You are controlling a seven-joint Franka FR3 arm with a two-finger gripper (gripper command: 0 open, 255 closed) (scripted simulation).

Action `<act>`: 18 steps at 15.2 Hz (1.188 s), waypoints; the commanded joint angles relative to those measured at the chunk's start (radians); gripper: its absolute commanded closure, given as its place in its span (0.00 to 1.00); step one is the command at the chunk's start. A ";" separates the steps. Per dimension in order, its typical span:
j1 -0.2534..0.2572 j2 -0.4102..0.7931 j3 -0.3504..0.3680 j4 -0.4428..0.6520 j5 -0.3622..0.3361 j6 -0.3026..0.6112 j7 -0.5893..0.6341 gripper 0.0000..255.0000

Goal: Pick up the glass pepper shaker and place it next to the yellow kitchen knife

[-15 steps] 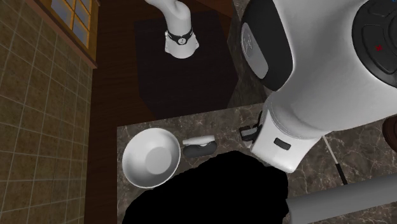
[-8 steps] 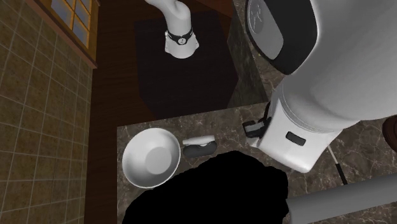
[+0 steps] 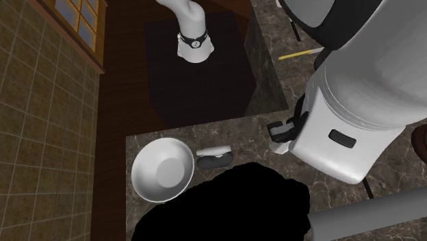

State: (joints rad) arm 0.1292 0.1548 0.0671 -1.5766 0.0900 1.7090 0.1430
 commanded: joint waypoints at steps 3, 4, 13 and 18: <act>0.029 -0.076 0.023 -0.092 0.005 0.020 0.051 1.00; 0.039 -0.100 0.031 -0.122 0.007 0.029 0.068 1.00; 0.125 -0.278 0.122 -0.331 0.038 0.079 0.232 1.00; 0.175 -0.348 0.183 -0.403 0.062 0.095 0.333 1.00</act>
State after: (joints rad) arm 0.2967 -0.1849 0.2408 -1.9797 0.1492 1.8098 0.4585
